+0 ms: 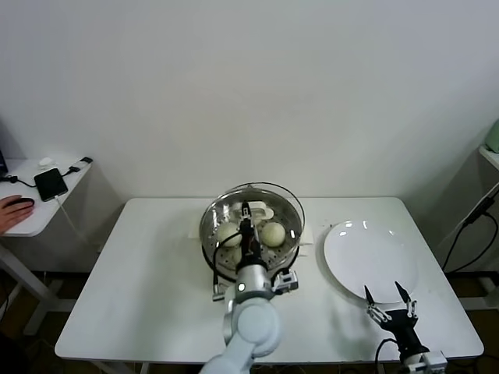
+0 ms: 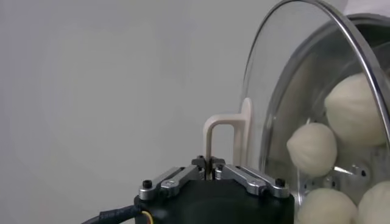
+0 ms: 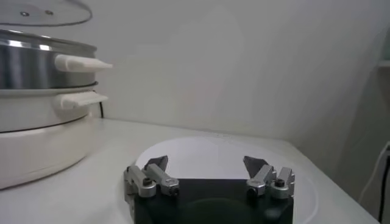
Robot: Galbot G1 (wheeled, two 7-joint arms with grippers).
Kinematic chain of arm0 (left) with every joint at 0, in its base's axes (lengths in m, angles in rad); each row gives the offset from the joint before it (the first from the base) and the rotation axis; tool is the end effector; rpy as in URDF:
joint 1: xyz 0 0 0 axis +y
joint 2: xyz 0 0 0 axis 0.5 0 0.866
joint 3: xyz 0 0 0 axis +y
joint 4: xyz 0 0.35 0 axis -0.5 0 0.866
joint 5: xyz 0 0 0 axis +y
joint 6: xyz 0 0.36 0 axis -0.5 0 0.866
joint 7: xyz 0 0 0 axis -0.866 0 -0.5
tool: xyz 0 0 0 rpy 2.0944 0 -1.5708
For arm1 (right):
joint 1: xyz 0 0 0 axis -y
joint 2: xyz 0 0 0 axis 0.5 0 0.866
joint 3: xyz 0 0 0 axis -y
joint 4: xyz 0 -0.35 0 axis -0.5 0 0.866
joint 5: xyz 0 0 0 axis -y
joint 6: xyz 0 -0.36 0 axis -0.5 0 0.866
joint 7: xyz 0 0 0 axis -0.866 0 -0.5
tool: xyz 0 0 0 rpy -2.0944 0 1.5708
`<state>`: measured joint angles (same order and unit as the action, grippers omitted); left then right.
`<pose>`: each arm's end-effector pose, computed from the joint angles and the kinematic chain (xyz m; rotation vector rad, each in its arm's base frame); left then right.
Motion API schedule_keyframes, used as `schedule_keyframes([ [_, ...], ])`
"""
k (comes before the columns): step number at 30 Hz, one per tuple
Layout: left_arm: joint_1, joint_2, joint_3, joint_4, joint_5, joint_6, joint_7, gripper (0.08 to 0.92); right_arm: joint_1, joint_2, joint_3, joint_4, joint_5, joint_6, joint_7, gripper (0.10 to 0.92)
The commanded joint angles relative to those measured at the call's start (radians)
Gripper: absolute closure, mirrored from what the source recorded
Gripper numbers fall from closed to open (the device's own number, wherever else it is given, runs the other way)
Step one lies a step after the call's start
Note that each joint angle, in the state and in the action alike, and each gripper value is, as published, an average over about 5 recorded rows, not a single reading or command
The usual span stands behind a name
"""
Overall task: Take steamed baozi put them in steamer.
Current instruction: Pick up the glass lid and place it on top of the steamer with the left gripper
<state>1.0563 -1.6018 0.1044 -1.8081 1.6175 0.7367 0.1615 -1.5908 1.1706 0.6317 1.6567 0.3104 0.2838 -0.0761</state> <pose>0.2808 -0.2137 -0.2614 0.1610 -2.3472 -2.0133 0.1610 -0.1600 -0.4231 0.0725 -2.9906 0.1645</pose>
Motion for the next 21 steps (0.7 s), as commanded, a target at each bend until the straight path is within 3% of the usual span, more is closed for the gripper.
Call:
schedule_keyframes([
  [1,-0.028,-0.056,0.009,0.108,0.073,0.021,0.010,0.858,0.000,0.008,0.001,-0.019,0.003,0.039,0.011,0.203],
  [21,-0.019,-0.056,-0.015,0.132,0.085,0.014,0.000,0.858,0.002,0.027,0.003,-0.028,-0.016,0.085,0.014,0.203],
])
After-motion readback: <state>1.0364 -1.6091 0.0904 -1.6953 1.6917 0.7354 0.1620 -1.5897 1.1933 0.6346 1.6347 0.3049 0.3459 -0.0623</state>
